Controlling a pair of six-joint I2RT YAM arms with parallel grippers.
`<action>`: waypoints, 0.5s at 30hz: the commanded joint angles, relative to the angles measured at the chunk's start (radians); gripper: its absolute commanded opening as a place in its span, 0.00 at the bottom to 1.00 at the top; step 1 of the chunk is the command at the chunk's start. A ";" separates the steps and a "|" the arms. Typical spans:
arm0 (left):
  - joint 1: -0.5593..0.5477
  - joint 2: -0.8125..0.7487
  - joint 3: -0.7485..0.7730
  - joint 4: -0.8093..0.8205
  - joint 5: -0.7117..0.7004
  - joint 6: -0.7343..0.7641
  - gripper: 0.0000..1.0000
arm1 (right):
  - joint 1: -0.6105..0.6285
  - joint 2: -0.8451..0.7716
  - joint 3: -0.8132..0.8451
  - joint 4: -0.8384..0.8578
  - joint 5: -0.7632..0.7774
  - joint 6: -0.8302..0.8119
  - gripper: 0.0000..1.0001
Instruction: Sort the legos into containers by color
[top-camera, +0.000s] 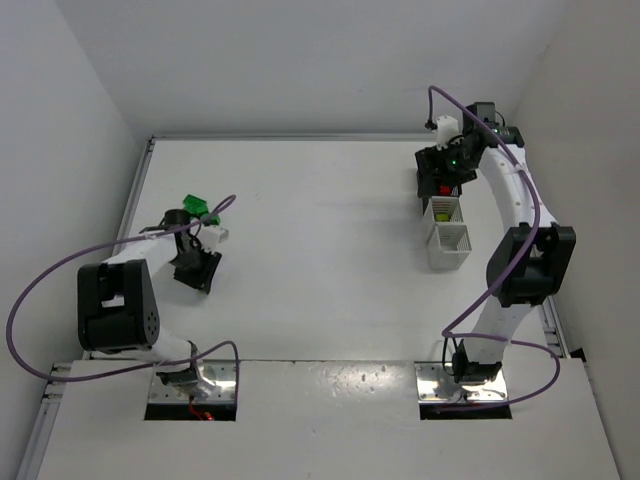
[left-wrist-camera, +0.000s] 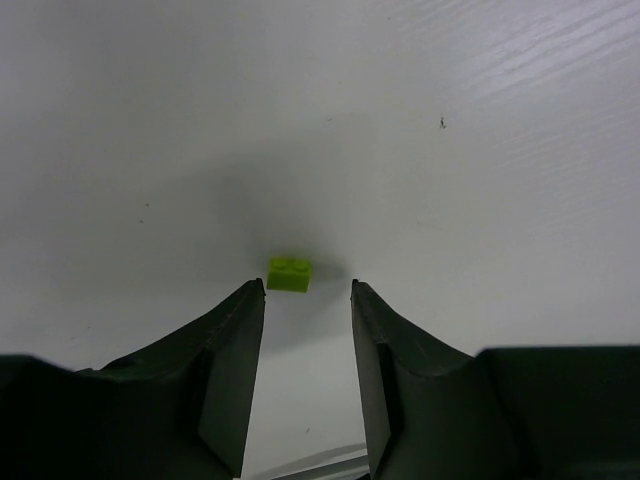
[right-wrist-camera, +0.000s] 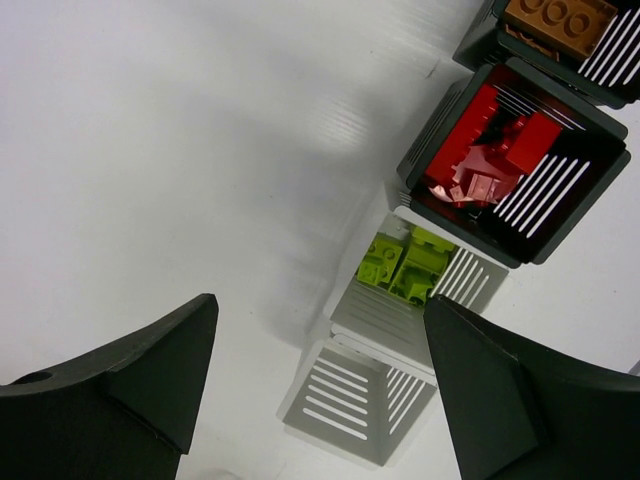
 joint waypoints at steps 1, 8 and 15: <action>-0.015 0.011 -0.009 0.030 -0.034 -0.013 0.46 | 0.019 -0.001 0.027 0.003 -0.014 -0.012 0.83; -0.024 0.051 -0.009 0.053 -0.054 -0.013 0.45 | 0.040 0.028 0.045 0.003 -0.005 -0.012 0.83; -0.034 0.080 0.010 0.063 -0.054 -0.013 0.41 | 0.060 0.038 0.054 0.003 0.004 -0.012 0.83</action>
